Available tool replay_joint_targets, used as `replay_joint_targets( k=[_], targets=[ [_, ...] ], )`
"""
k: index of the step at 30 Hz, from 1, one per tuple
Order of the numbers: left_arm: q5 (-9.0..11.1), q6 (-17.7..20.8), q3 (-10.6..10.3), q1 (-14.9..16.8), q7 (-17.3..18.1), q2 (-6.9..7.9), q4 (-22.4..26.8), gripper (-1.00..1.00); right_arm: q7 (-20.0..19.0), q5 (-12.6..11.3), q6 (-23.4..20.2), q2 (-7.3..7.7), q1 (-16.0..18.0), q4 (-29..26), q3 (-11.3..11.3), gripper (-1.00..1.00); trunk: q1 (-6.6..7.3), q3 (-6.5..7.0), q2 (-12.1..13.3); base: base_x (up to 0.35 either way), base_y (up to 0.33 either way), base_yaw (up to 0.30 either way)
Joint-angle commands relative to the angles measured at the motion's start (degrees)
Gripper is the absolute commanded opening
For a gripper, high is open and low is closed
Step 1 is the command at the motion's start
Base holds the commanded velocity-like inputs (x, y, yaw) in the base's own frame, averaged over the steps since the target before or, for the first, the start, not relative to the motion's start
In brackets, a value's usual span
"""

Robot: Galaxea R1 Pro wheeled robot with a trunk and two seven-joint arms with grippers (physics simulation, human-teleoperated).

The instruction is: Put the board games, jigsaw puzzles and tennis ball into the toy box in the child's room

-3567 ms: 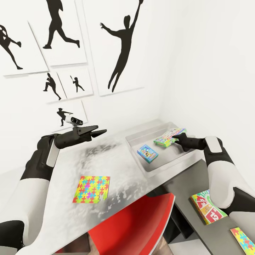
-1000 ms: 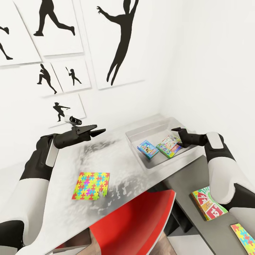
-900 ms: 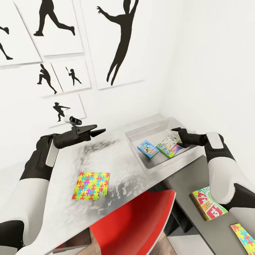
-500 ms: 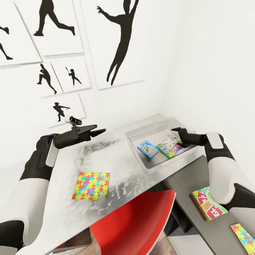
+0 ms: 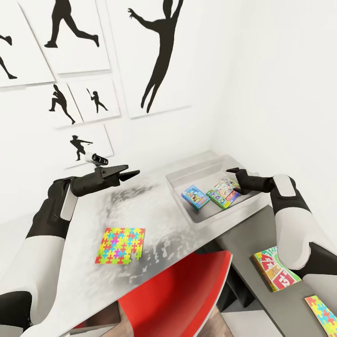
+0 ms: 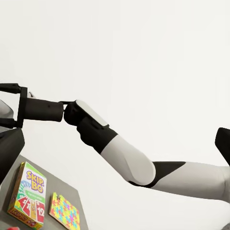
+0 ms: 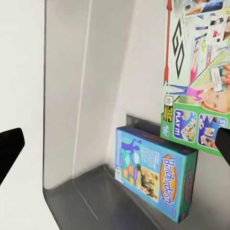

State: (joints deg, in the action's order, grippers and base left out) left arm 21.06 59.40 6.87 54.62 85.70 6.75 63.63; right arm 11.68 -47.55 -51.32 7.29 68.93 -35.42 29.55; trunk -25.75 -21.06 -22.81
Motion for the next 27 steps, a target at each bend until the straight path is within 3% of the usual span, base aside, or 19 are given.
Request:
replay_joint_targets(
  k=[1, 20, 27],
  targets=[
    [0.03, 0.6, -0.01, 0.03, 0.17, 0.01, 0.0, 1.0, 0.57, -0.6, -0.18, -0.03, 0.06, -0.05, 0.16, 1.0, -0.03, -0.09, -0.11, 0.0, 0.0, 0.0],
    [-0.03, 0.6, 0.06, -0.01, 0.17, -0.06, 0.0, 1.0, 0.39, -0.61, -0.41, -0.08, 0.06, -0.09, 0.16, 1.0, -0.03, 1.38, -0.11, 0.0, 0.0, 0.0],
    [0.0, 0.6, 1.2, -0.03, 0.17, -0.07, 0.0, 1.0, 0.36, -0.61, -0.55, -0.1, 0.06, -0.09, 0.16, 1.0, -0.03, 2.02, -0.11, 0.0, 0.0, 0.0]
  ],
)
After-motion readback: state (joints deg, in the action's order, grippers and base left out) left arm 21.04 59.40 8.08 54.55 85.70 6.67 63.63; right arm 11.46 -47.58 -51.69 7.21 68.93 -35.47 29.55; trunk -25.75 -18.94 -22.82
